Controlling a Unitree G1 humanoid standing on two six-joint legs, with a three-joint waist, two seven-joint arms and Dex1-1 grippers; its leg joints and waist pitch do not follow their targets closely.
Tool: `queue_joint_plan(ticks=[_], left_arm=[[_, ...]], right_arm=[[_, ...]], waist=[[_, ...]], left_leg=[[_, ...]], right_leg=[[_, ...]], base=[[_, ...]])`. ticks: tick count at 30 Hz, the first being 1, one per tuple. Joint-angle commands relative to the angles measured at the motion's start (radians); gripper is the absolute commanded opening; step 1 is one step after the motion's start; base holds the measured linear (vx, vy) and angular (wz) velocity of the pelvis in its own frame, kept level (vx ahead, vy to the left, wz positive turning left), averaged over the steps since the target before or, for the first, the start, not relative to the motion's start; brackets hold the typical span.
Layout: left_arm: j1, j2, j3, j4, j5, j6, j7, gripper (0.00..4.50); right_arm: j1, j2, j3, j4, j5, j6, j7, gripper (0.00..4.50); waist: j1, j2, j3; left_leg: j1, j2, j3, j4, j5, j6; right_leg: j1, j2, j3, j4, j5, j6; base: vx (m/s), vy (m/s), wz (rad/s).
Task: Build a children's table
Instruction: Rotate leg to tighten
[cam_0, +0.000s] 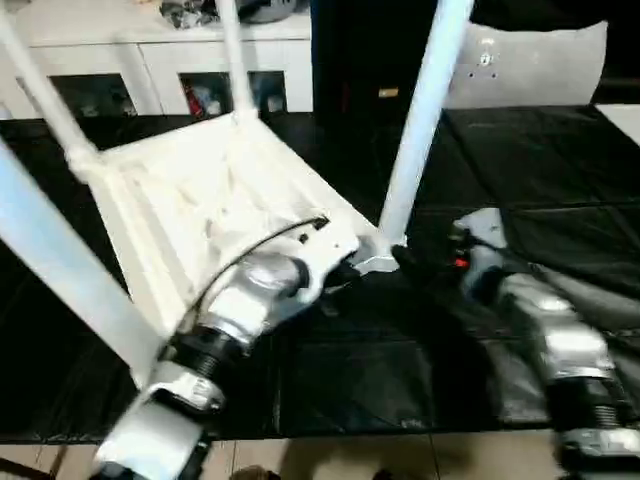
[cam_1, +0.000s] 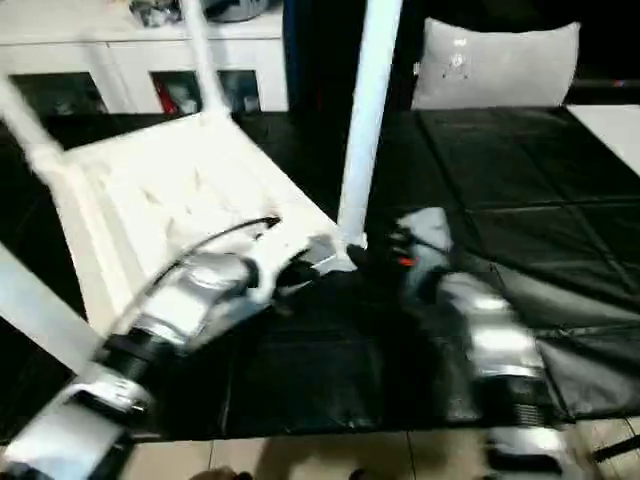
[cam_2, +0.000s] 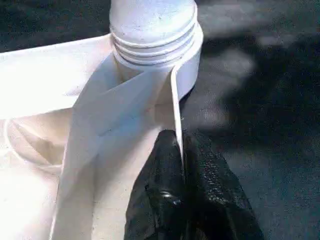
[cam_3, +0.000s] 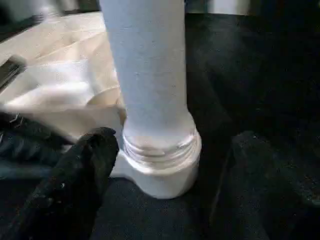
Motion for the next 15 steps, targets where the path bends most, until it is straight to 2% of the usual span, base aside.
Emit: queue_joint_plan(ticks=[1,6,10,12,15], left_arm=[[0.002,0.047,-0.039,0.03,0.028,-0.05,-0.072,0.0],[0.007,0.127,-0.082,0.028,0.022,-0.18,-0.236,0.0],[0.011,0.167,-0.118,0.015,0.014,-0.234,-0.336,0.0],[0.015,0.189,-0.145,0.008,0.015,-0.278,-0.401,0.0],[0.02,0.198,-0.158,0.0,0.011,-0.295,-0.44,0.0]], right_arm=[[0.003,-0.029,0.022,-0.025,0.01,-0.032,0.096,4.42],[-0.013,-0.105,0.041,-0.013,0.009,-0.109,0.237,4.48],[-0.019,-0.137,0.064,-0.02,0.047,-0.1,0.359,4.48],[-0.026,-0.146,0.078,-0.018,0.062,-0.093,0.419,4.48],[-0.03,-0.154,0.095,-0.021,0.072,-0.074,0.469,4.48]], waist=[[0.01,-0.011,-0.065],[0.024,-0.009,-0.064],[0.037,-0.009,-0.066],[0.044,-0.011,-0.067],[0.055,-0.008,-0.067]], left_leg=[[0.004,0.064,-0.024,-0.065,-0.213,0.097],[0.012,0.069,-0.023,-0.068,-0.246,0.079],[0.015,0.074,-0.02,-0.068,-0.249,0.074],[0.016,0.075,-0.019,-0.068,-0.248,0.078],[0.017,0.078,-0.018,-0.068,-0.24,0.071]], right_leg=[[0.054,-0.084,0.066,-0.058,-0.281,-0.169],[0.049,-0.086,0.067,-0.061,-0.329,-0.169],[0.048,-0.086,0.071,-0.052,-0.288,-0.192],[0.048,-0.087,0.071,-0.051,-0.286,-0.195],[0.045,-0.087,0.074,-0.047,-0.279,-0.202]], base=[[0.0,0.0,0.0],[0.0,0.0,0.0],[0.0,0.0,0.0],[0.0,0.0,0.0],[0.0,0.0,0.0]])
